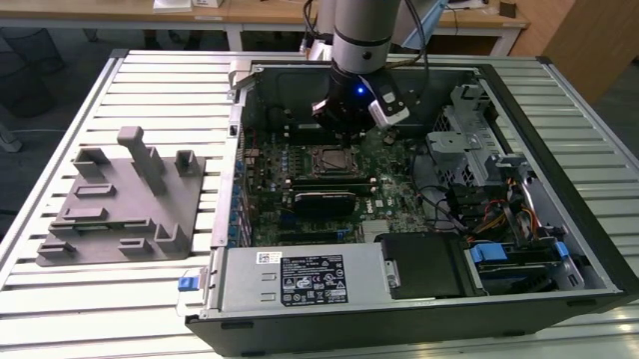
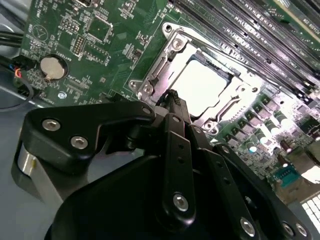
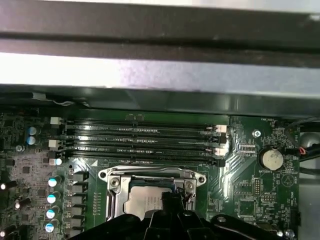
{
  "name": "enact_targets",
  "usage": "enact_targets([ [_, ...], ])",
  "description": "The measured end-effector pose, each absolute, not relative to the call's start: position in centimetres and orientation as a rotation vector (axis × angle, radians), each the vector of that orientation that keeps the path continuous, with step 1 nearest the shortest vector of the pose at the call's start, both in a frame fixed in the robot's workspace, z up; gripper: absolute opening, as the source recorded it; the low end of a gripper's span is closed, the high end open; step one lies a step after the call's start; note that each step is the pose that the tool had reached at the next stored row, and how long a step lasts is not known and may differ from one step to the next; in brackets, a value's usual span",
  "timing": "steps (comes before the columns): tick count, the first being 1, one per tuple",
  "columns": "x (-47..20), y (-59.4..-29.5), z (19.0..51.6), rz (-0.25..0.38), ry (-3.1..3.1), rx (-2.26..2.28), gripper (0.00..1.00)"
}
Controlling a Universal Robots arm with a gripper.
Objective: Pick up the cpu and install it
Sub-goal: 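Install the second cpu locking lever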
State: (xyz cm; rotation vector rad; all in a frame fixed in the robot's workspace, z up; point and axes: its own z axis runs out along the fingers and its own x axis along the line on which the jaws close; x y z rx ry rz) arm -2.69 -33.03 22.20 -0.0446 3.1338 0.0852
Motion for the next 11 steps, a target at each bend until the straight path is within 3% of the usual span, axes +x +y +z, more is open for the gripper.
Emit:
enact_targets([
  [11,-2.7,-34.3,22.2,0.085,3.134,-0.044,0.11],
])
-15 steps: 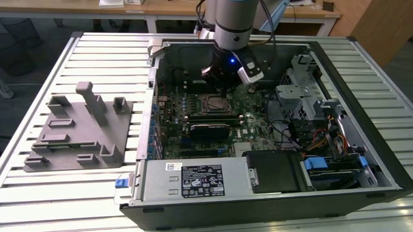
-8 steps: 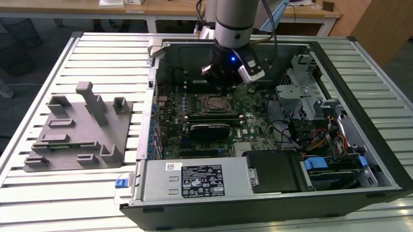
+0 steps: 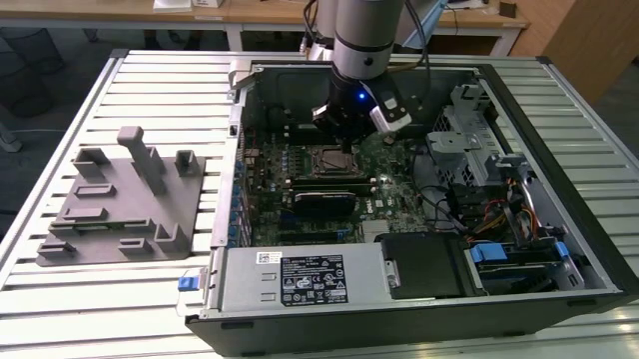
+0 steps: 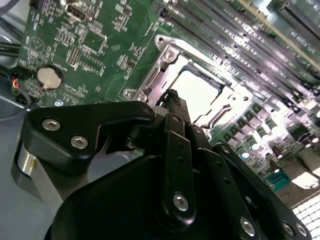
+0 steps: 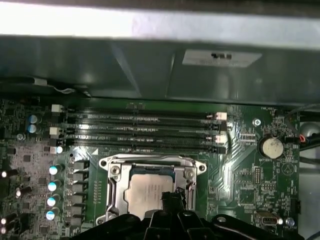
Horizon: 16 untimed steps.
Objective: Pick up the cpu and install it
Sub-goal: 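Install the second cpu locking lever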
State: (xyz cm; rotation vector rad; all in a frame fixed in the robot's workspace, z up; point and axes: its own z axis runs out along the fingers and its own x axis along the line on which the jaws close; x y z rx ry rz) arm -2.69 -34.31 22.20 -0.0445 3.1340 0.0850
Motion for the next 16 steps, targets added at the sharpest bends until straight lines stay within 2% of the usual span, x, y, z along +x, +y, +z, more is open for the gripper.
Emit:
enact_targets([
  [16,-2.7,-36.2,22.8,0.088,3.142,-0.044,0.11],
])
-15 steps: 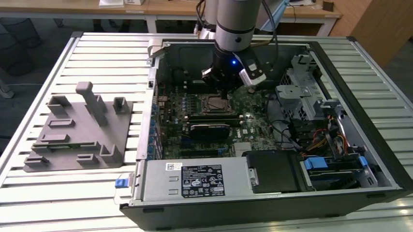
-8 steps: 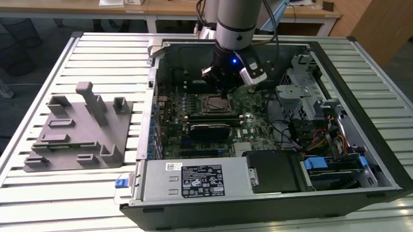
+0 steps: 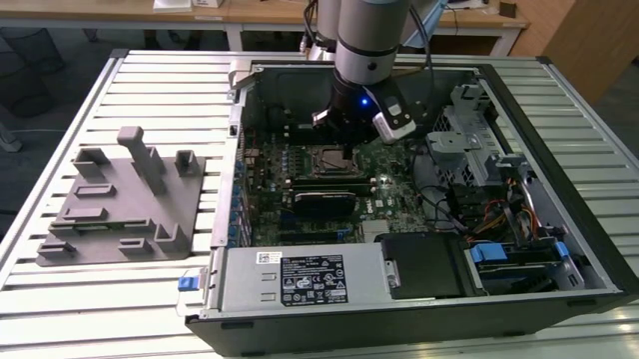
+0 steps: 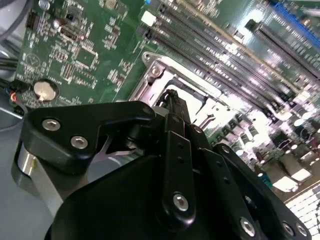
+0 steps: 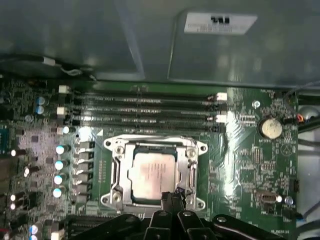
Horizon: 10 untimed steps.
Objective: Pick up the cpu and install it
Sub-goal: 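Install the second cpu locking lever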
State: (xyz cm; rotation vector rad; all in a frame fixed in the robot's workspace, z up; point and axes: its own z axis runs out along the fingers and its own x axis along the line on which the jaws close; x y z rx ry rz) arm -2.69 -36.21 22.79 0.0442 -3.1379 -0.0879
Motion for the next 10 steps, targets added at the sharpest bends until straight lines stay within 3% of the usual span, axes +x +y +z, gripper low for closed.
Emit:
enact_targets([
  [10,-2.9,-37.5,23.4,-0.091,-3.138,0.044,0.11],
])
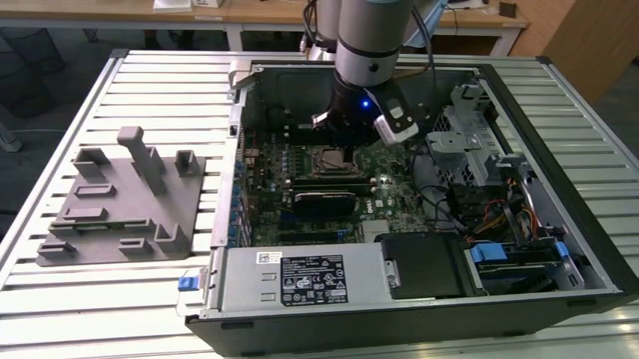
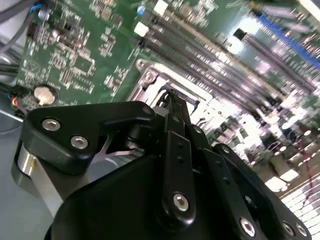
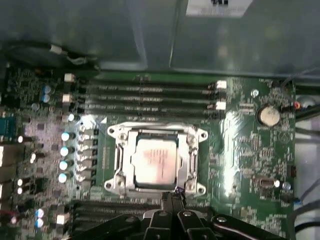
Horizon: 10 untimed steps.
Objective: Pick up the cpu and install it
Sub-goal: 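Install the second cpu locking lever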
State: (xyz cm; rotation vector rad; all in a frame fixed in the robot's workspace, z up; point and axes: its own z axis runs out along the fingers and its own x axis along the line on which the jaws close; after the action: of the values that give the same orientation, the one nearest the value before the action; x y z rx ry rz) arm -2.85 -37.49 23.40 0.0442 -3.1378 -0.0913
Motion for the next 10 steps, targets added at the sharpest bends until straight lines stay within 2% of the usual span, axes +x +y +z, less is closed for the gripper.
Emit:
enact_targets([
  [10,-5.0,-38.5,23.4,-0.095,-3.138,0.046,0.11],
])
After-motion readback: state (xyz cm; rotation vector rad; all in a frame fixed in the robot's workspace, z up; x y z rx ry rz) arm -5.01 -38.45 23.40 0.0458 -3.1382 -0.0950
